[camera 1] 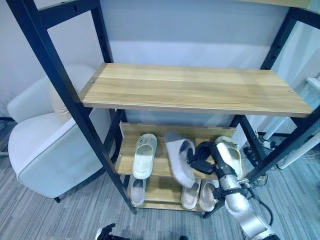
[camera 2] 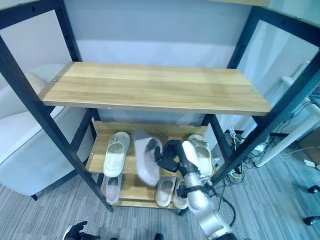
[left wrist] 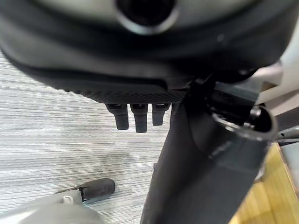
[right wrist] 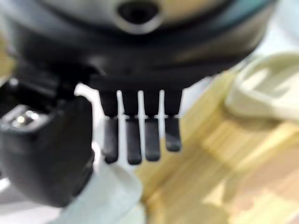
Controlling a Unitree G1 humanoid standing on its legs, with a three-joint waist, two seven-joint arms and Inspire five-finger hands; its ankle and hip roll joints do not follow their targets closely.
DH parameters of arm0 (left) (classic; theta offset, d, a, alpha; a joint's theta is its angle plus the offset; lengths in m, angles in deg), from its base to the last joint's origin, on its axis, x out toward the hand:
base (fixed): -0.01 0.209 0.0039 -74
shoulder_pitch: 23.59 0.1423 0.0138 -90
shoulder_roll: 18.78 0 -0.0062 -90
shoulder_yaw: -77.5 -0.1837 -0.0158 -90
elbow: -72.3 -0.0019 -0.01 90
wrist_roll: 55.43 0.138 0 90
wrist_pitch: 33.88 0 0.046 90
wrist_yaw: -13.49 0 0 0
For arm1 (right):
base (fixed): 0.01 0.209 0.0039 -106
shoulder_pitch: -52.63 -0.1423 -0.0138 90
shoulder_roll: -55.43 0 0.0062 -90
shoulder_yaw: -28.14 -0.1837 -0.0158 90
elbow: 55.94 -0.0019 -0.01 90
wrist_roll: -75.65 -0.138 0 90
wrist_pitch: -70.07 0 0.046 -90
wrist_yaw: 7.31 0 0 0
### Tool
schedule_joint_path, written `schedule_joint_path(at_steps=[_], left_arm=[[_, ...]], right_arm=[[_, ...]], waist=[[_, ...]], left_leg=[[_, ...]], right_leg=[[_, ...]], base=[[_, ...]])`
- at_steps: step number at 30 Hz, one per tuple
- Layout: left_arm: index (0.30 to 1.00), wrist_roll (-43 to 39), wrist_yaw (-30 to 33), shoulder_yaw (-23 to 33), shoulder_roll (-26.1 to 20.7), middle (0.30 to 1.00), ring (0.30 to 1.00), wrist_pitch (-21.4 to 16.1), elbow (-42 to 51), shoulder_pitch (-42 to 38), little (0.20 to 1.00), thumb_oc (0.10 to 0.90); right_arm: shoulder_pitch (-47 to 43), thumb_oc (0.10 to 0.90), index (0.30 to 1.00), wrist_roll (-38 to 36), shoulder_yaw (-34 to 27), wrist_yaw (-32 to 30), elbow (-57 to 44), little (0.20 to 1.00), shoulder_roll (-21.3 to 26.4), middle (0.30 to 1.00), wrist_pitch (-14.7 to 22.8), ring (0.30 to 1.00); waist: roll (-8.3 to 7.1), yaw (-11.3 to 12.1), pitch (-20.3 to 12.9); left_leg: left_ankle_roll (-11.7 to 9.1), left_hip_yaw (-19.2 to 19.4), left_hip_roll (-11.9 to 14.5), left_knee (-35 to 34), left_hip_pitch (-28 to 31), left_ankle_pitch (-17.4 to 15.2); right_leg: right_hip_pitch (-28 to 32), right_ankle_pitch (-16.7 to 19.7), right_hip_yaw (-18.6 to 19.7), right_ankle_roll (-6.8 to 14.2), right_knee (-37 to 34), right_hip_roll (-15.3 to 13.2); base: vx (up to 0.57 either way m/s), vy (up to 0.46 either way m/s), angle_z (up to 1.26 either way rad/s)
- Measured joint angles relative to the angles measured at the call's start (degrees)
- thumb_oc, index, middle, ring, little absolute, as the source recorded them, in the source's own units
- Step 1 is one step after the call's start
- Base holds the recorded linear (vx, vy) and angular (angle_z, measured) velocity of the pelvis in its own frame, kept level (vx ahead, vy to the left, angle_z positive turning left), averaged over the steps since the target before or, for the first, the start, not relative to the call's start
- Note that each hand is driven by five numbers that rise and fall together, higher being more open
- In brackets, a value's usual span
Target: Arrange the slippers neatly on the shoe rack.
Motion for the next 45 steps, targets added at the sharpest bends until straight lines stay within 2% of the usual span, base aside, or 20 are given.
schedule_joint_path(at_steps=[3,6,13,20,23,25,27,28,29,32,34,38,41,42,45], left_arm=[[0.900,0.0,-0.1,-0.1,-0.4,0.900,0.900,0.0,0.0,0.2,0.900,0.800],[0.900,0.0,-0.1,-0.1,-0.7,0.900,0.900,-0.2,-0.1,1.1,0.900,0.800],[0.900,0.0,0.0,0.0,-0.4,0.900,0.900,-0.4,0.0,2.1,0.900,0.800],[0.900,-0.1,1.0,0.3,0.1,0.900,0.900,-0.8,0.7,3.5,0.900,0.800],[0.900,1.0,2.2,-2.2,-1.3,0.900,0.900,-1.0,5.4,4.1,0.900,0.800],[0.900,1.9,2.9,-2.3,-1.3,0.900,0.900,-1.7,6.5,4.1,0.900,0.800],[0.900,2.1,3.7,-2.1,-2.2,0.900,0.900,-1.2,16.5,9.0,0.900,0.800],[0.900,1.9,3.8,-2.2,-2.5,0.900,0.900,-2.9,18.4,10.2,0.900,0.800],[0.900,1.5,3.8,-2.0,-1.9,0.900,0.900,-4.5,16.3,8.4,0.900,0.800],[0.900,-0.7,3.9,1.6,-0.6,0.900,0.900,-4.1,6.3,4.3,0.900,0.800],[0.900,-1.7,4.0,3.3,-0.6,0.900,0.900,-3.9,4.1,4.1,0.900,0.800],[0.900,-1.9,5.0,3.1,-0.7,0.900,0.900,-4.0,4.4,5.2,0.900,0.800],[0.900,-2.4,5.6,2.9,-0.6,0.900,0.900,-4.0,4.5,5.0,0.900,0.800],[0.900,-2.4,6.3,2.2,-0.8,0.900,0.900,-4.1,4.7,4.4,0.900,0.800],[0.900,-2.4,6.5,1.8,-1.4,0.900,0.900,-4.2,5.8,2.5,0.900,0.800]], right_arm=[[1.7,0.400,0.300,3.2,0.6,0.2,-0.3,0.300,0.0,0.300,1.1,0.300],[5.0,0.400,0.300,4.5,0.7,0.4,-0.9,0.300,0.0,0.300,1.5,0.300],[12.4,0.400,0.300,5.6,0.0,0.7,-2.1,0.300,1.0,0.300,1.6,0.300],[15.1,0.400,0.300,14.2,0.0,-0.1,-4.6,0.300,7.7,0.300,2.7,0.300],[15.9,0.400,0.300,17.3,0.3,-0.2,-4.8,0.300,10.0,0.300,3.8,0.300],[16.4,0.400,0.300,18.1,0.3,-0.2,-4.8,0.300,9.9,0.300,4.0,0.300],[17.1,0.400,0.300,18.2,0.3,-0.3,-4.6,0.300,10.0,0.300,4.6,0.300],[17.3,0.400,0.300,18.2,0.5,-0.3,-4.3,0.300,10.1,0.300,4.5,0.300],[17.7,0.400,0.300,18.2,0.7,-0.2,-4.3,0.300,10.6,0.300,4.5,0.300],[17.8,0.400,0.300,18.1,1.8,-0.3,-4.5,0.300,11.1,0.300,5.1,0.300],[18.2,0.400,0.300,18.0,2.4,-0.2,-4.5,0.300,11.5,0.300,5.6,0.300],[18.6,0.400,0.300,18.1,4.8,-0.2,-4.5,0.300,11.6,0.300,6.0,0.300],[18.6,0.400,0.300,18.1,6.3,-0.3,-4.4,0.300,11.6,0.300,6.4,0.300],[18.6,0.400,0.300,18.0,6.6,-0.8,-3.9,0.300,11.4,0.300,6.7,0.300],[18.6,0.400,0.300,17.8,6.4,-1.3,-3.6,0.300,11.0,0.300,6.7,0.300]], waist=[[-0.95,0.1,-0.9],[-1.26,0.1,-1.2],[-0.39,-0.9,-1.3],[0.43,-1.5,-1.4],[0.36,-1.3,-1.3],[0.31,-1.4,-1.3],[0.46,-1.5,-0.4],[0.35,-1.5,-0.4],[0.46,-1.4,-0.2],[0.25,-1.5,-0.1],[-0.02,-1.4,0.1],[-0.53,-1.1,0.9],[-0.76,0.2,1.5],[-1.58,0.2,2.0],[-2.42,0.3,3.0]], left_leg=[[0.1,0.9,0.0,0.0,0.1,-0.1],[0.7,1.5,-0.1,0.0,0.4,-0.5],[0.8,1.6,-0.1,0.0,0.4,-0.5],[0.8,1.5,0.0,0.0,1.3,-0.6],[0.7,1.4,0.0,0.0,1.6,-0.6],[0.7,1.4,0.0,0.0,1.6,-0.6],[0.8,1.3,0.0,0.0,1.8,-0.7],[0.8,1.2,0.0,0.0,1.8,-0.7],[0.7,1.1,0.0,0.0,2.3,-0.6],[0.7,0.3,0.1,0.0,2.7,-0.6],[0.7,0.2,0.2,0.0,2.7,-0.6],[0.7,-0.3,0.2,0.0,3.6,-0.6],[0.7,-1.0,0.3,0.0,3.0,-0.6],[0.7,-1.9,0.3,0.0,2.1,-0.6],[0.3,-2.3,0.5,0.3,0.2,-0.4]], right_leg=[[-0.4,0.0,0.3,0.0,0.0,-0.1],[-0.4,0.1,0.9,0.2,0.0,-0.2],[-0.4,0.4,1.0,0.3,0.0,-0.1],[0.4,0.3,0.9,0.3,0.0,-0.1],[0.7,0.3,0.9,0.3,0.0,-0.2],[0.7,0.3,0.9,0.3,0.0,-0.1],[1.6,0.4,0.7,0.4,0.0,-0.2],[1.6,0.4,0.7,0.4,0.0,-0.2],[1.6,0.4,0.5,0.4,0.0,-0.2],[2.3,0.2,-0.2,0.2,0.0,-0.1],[2.6,0.2,-0.3,0.2,0.0,0.0],[3.7,0.0,-0.9,0.2,0.0,-0.1],[4.2,-0.1,-1.7,0.2,0.0,-0.1],[4.0,-0.1,-3.0,0.2,0.0,-0.2],[2.8,-0.4,-5.1,0.0,0.1,-0.5]], base=[[-0.07,0.005,-0.11],[-0.08,-0.008,-0.13],[-0.04,-0.008,-0.02],[0.00,0.000,0.00],[0.00,-0.002,0.01],[-0.02,-0.001,0.00],[0.00,0.000,0.00],[0.03,-0.005,0.05],[0.03,-0.004,0.08],[0.04,-0.006,0.10],[0.02,-0.011,0.02],[-0.01,-0.029,0.07],[-0.11,-0.017,0.18],[-0.14,0.003,0.47],[-0.07,0.041,0.54]])
